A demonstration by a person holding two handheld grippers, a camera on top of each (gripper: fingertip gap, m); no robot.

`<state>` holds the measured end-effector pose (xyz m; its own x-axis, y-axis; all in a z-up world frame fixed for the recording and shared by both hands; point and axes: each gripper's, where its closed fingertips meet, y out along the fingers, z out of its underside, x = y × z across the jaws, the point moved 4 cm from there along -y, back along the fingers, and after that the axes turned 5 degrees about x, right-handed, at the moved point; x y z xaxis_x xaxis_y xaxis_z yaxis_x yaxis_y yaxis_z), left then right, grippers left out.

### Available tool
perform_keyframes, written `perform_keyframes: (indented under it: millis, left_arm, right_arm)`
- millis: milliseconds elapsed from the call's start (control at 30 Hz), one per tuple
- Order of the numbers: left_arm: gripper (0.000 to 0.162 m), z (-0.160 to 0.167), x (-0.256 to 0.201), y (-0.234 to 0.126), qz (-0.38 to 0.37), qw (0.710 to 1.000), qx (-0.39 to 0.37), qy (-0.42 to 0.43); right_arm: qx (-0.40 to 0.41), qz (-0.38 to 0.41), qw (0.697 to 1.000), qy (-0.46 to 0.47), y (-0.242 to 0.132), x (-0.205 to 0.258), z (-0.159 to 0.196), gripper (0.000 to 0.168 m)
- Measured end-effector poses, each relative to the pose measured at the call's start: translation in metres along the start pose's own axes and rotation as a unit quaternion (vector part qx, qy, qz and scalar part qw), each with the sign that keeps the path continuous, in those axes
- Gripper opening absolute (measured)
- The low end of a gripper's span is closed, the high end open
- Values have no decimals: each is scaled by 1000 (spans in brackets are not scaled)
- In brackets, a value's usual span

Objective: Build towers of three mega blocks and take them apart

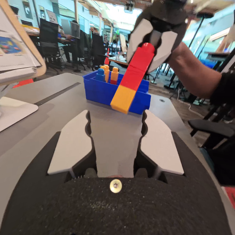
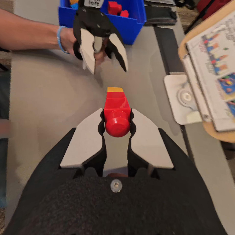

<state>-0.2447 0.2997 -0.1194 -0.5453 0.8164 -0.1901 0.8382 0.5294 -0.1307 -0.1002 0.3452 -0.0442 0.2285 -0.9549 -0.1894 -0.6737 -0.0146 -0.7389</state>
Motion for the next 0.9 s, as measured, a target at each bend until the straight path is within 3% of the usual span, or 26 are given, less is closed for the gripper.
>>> perform_keyframes:
  millis: [200, 300, 400, 600, 900]
  left_arm:
    - [71, -9, 19, -19, 11, 993, -66, -101]
    - [66, -9, 21, -20, 21, 990, -72, -120]
    - [66, -7, 21, -18, 20, 991, -65, -117]
    - [66, -3, 17, -10, 20, 993, -46, -104]
    - [65, 5, 15, -3, 25, 995, -22, -98]
  right_arm:
    - [93, 147, 984, 35, -109, -30, 51, 36]
    - [162, 170, 969, 74, -156, -40, 86, 36]
    - [222, 174, 953, 107, -180, -52, 121, 36]
    - [280, 105, 942, 150, -146, -77, 174, 36]
    - [377, 21, 921, 99, -77, -106, 231, 37]
